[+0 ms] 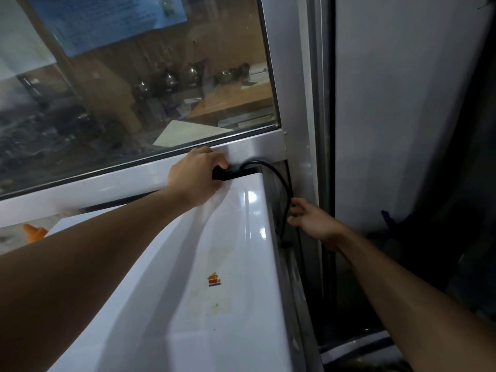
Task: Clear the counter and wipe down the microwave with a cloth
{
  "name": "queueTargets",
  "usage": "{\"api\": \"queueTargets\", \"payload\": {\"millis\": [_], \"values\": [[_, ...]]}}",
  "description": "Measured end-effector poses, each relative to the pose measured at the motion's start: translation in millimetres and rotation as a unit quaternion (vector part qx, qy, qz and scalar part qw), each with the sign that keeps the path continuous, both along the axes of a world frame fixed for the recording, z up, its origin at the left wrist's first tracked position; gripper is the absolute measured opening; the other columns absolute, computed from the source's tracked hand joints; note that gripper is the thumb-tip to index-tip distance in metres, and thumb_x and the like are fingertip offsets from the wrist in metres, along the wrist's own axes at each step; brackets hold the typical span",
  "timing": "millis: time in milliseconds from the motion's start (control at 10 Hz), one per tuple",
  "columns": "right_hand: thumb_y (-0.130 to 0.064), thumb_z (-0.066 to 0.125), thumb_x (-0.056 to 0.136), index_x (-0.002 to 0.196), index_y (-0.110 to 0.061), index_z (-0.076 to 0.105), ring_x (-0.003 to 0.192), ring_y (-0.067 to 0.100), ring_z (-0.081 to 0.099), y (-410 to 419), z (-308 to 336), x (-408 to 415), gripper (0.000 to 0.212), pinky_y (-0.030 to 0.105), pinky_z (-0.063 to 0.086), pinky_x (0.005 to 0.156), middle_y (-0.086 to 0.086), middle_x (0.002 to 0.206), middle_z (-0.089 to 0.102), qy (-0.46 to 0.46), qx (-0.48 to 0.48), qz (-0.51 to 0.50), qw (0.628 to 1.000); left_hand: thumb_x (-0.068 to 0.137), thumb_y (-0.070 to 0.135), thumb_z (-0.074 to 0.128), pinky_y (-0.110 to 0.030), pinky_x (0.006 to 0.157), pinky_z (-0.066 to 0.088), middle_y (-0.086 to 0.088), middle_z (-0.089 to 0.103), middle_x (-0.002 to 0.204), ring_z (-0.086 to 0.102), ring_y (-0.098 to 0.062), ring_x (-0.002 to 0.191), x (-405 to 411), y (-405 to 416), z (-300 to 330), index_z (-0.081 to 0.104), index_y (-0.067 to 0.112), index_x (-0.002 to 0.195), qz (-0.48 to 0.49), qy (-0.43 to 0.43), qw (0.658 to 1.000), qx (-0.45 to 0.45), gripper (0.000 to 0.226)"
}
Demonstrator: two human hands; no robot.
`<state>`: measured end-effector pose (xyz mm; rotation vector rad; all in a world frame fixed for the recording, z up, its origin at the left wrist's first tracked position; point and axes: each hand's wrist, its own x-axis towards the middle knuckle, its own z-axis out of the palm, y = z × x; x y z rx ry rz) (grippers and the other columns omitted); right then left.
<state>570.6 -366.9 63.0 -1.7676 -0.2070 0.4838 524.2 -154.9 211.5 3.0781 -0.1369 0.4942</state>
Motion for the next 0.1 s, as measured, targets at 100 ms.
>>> {"api": "queueTargets", "payload": {"millis": [100], "values": [[-0.011, 0.057, 0.092, 0.149, -0.015, 0.019, 0.138, 0.022, 0.033, -6.1, 6.3, -7.7, 0.068, 0.026, 0.032, 0.101, 0.008, 0.153, 0.029, -0.009, -0.005, 0.0, 1.0, 0.08, 0.019, 0.07, -0.037, 0.078, 0.05, 0.003, 0.056, 0.115, 0.049, -0.02, 0.109, -3.1, -3.5, 0.3, 0.062, 0.026, 0.114, 0.001, 0.007, 1.0, 0.02, 0.036]]}}
